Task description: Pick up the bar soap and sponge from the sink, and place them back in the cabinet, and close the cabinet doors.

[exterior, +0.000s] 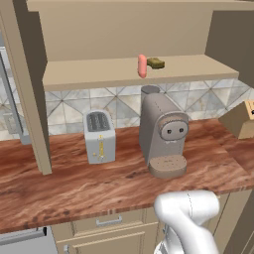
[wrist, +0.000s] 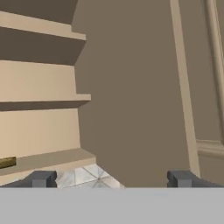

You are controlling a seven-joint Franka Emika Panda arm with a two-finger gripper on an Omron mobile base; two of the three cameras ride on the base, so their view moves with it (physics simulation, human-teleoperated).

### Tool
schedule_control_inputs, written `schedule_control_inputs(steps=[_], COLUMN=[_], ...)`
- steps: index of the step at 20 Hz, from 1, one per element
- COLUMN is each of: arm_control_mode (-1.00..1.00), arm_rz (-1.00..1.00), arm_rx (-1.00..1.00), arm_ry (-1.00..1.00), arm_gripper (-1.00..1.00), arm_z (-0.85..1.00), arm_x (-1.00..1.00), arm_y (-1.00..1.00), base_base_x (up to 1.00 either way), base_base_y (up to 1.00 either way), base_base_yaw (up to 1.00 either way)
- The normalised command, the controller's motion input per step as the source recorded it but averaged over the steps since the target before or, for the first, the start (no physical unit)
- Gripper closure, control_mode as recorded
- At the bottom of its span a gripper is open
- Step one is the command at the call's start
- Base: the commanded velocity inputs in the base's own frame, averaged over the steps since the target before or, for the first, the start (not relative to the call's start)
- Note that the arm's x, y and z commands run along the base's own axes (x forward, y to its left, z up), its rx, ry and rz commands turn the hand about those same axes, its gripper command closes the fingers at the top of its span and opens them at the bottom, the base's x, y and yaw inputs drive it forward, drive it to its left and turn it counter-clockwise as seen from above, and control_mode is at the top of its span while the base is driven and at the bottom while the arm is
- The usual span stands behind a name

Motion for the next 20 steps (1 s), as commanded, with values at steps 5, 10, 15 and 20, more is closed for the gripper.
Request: schedule_control_inputs(steps=[5,10,15,20], arm_control_mode=[-1.0,-1.0,-1.0,-1.0], arm_rz=[0.0,-0.01,-0.01,-0.01], arm_rx=[0.0,0.0,0.0,0.0], arm_ry=[-0.04,-0.02,-0.01,-0.01], arm_gripper=[-1.0,-1.0,-1.0,-1.0], arm_z=[0.0,0.0,0.0,0.0], arm_x=[-0.15,-0.08,0.0,0.0], arm_y=[-0.38,-0.28,-0.18,-0.17], base_base_x=[0.0,0.0,0.0,0.0], base_base_y=[0.0,0.0,0.0,0.0], base_base_yaw=[0.0,0.0,0.0,0.0])
